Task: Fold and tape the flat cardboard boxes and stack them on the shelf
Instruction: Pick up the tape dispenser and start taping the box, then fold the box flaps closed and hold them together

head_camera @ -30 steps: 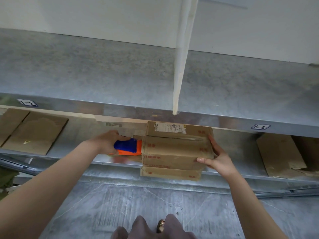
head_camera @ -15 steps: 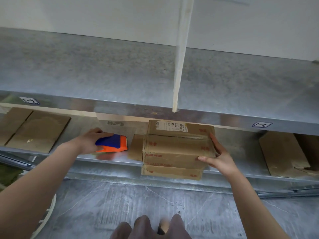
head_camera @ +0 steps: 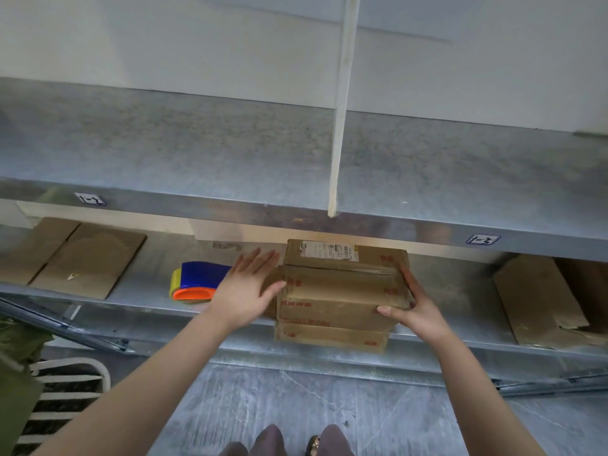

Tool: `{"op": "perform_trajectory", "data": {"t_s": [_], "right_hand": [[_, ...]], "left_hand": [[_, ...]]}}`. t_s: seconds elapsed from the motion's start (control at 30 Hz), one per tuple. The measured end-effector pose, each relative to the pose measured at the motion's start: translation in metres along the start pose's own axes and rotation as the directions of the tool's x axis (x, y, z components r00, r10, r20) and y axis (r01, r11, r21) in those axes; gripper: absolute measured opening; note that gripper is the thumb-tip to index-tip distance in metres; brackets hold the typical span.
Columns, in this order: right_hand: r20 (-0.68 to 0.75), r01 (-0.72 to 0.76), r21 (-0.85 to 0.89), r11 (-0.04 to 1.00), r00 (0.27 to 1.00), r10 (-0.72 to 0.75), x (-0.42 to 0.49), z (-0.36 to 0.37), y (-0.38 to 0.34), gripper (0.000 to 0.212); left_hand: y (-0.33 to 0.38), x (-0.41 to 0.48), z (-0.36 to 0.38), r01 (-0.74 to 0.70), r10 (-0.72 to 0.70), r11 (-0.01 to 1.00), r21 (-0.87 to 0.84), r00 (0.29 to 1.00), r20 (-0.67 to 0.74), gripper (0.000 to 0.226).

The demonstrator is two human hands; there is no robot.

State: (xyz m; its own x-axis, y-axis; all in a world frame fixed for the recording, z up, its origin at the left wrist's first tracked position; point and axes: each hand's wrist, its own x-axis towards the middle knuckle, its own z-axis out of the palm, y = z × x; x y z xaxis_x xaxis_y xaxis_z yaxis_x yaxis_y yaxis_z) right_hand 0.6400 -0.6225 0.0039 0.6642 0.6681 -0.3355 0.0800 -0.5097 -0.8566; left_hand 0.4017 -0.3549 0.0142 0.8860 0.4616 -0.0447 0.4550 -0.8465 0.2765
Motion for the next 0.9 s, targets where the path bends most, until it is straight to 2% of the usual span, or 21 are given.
{"op": "perform_trajectory", "data": {"t_s": [0.1,0.17,0.23,0.3,0.37,0.43,0.5,0.57,0.73,0.9], "right_hand": [[0.013,0.009,0.01,1.0,1.0,-0.01,0.0,0.0,0.0,0.114],[0.016,0.011,0.007,1.0,1.0,-0.011,0.0,0.0,0.001,0.114],[0.011,0.016,0.007,1.0,1.0,-0.016,0.0,0.001,0.002,0.113],[0.007,0.018,0.007,1.0,1.0,-0.018,0.001,0.002,0.003,0.114],[0.006,0.018,0.005,1.0,1.0,-0.018,0.002,0.003,0.004,0.114],[-0.003,0.022,-0.001,1.0,1.0,-0.022,0.002,0.003,0.005,0.113],[-0.013,0.029,-0.009,1.0,0.999,-0.029,0.002,0.003,0.006,0.112],[-0.04,0.035,-0.007,0.999,0.999,-0.036,0.002,0.004,0.009,0.109],[-0.1,0.023,0.055,0.998,0.995,-0.017,0.002,0.009,0.014,0.102],[-0.043,-0.029,0.067,0.997,0.999,0.032,0.004,0.012,0.007,0.105]], "left_hand": [[0.01,0.003,0.012,0.065,-0.068,0.997,0.051,0.996,0.052,0.086],[0.015,0.002,0.019,0.098,-0.099,0.995,0.026,0.992,0.074,0.085],[0.018,0.002,0.023,0.137,-0.131,0.988,-0.065,0.988,0.081,0.08],[0.019,0.002,0.025,0.182,-0.16,0.955,-0.234,0.981,0.109,0.074],[0.02,0.003,0.025,0.222,-0.162,0.861,-0.458,0.973,0.167,0.071],[0.02,0.002,0.025,0.274,-0.168,0.702,-0.657,0.961,0.221,0.072],[0.018,-0.001,0.026,0.308,-0.179,0.58,-0.754,0.951,0.25,0.077],[0.014,-0.003,0.027,0.302,-0.159,0.563,-0.769,0.953,0.258,0.083],[0.012,0.0,0.026,0.249,-0.134,0.625,-0.74,0.968,0.212,0.084],[0.017,-0.001,0.033,0.247,-0.101,0.553,-0.796,0.968,0.23,0.081]]}}
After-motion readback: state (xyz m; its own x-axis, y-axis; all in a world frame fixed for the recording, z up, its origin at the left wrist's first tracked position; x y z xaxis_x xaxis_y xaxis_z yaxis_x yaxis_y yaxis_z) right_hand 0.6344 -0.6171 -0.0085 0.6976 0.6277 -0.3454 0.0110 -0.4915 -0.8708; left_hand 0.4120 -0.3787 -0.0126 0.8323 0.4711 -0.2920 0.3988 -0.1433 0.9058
